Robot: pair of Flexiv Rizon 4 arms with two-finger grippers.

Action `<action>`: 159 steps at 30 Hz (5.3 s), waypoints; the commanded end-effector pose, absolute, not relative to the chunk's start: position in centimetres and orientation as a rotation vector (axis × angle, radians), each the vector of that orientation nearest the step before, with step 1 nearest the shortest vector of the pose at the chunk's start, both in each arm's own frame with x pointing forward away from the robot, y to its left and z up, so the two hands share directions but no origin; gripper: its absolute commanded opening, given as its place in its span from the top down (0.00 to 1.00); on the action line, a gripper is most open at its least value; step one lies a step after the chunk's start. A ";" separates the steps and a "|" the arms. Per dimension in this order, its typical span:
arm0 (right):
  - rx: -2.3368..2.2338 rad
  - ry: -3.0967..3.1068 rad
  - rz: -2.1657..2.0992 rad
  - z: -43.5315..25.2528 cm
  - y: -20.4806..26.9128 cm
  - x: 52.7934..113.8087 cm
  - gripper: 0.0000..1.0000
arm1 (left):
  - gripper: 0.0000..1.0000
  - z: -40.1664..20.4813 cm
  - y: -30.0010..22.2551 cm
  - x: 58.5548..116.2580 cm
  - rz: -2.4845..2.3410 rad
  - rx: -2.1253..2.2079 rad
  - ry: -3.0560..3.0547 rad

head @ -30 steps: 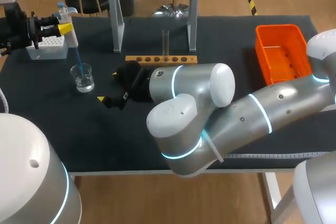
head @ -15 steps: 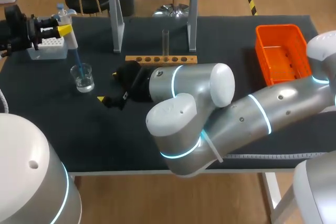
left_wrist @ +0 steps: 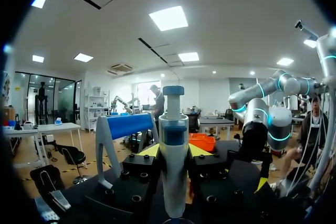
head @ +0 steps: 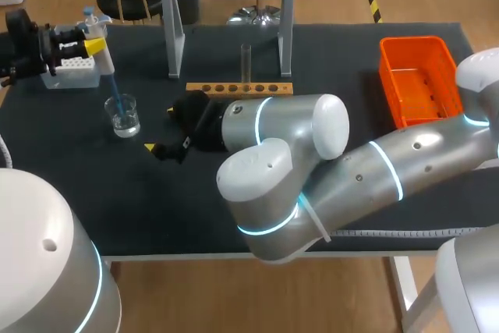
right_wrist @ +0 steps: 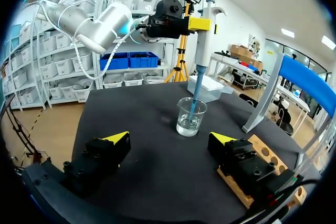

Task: Invert the test tube, pick up the pipette, mount the tip to pipette, aspirate from beaker and dispense into the tube, eject the tip, return the pipette, and cap with the stopper.

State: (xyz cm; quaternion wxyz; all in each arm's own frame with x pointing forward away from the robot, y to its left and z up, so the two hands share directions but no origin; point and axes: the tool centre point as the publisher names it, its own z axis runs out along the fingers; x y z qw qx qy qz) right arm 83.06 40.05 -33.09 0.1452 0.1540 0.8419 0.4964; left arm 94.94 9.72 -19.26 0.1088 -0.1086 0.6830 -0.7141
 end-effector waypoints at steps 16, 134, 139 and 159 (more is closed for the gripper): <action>0.444 2.430 1.427 -33.0 39.9 83.1 0.00 | 1.00 -19.4 9.7 95.2 -2.104 -0.333 2.031; -0.103 2.351 2.054 -10.9 49.7 88.9 1.00 | 1.00 -19.4 9.5 95.1 -2.099 -0.318 2.045; -0.084 2.330 2.070 -10.9 50.2 90.2 1.00 | 1.00 -19.4 9.5 95.1 -2.099 -0.318 2.045; -0.083 2.295 2.146 -11.6 52.2 93.8 1.00 | 1.00 -19.4 9.5 95.1 -2.099 -0.318 2.045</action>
